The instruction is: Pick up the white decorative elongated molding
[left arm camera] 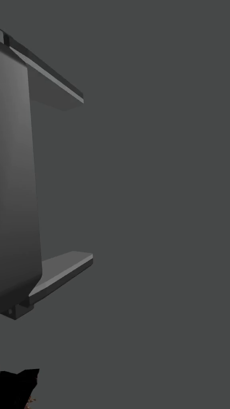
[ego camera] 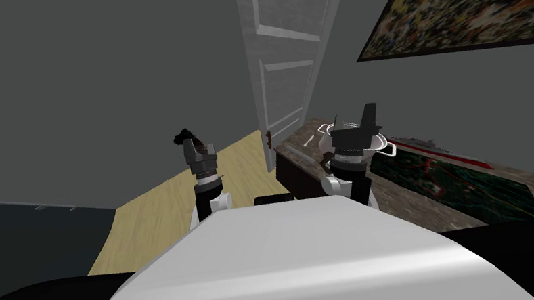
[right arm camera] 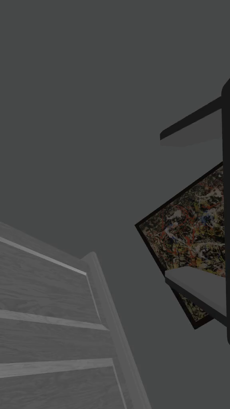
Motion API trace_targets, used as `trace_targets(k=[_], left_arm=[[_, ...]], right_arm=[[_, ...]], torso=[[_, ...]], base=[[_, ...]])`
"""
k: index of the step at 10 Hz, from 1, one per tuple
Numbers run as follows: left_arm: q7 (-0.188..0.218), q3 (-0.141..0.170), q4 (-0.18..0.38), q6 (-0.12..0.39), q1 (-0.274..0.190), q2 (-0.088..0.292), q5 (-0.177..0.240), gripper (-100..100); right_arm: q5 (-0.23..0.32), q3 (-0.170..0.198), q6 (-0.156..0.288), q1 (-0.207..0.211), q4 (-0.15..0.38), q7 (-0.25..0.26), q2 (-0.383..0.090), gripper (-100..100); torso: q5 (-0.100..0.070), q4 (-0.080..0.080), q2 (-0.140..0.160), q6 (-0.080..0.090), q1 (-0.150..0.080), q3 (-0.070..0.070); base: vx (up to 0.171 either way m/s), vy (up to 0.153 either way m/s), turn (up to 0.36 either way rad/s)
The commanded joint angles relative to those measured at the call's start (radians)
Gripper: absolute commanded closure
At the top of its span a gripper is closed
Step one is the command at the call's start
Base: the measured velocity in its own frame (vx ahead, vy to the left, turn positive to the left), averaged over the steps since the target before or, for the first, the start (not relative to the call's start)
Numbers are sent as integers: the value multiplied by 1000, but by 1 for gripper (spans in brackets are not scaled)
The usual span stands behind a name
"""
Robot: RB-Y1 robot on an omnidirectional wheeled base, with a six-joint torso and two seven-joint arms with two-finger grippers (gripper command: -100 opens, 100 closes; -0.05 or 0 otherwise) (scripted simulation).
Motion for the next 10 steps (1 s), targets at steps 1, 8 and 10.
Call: trace_targets(k=[1, 8, 10], left_arm=[[0, 0, 0, 0, 0, 0, 0, 0], [0, 0, 0, 0, 0, 0, 0, 0], [0, 0, 0, 0, 0, 0, 0, 0]], right_arm=[[0, 7, -7, -8, 3, 3, -28, -100], [0, 61, -58, -64, 32, 29, -205, -100], [1, 78, -72, -78, 42, 37, -252, -100]], torso=[[0, 0, 0, 0, 0, 0], [1, 1, 3, 0, 6, 2], [1, 0, 2, 0, 5, 1]], base=[[-16, 22, -23], [-48, 89, -41], [-31, 67, -34]])
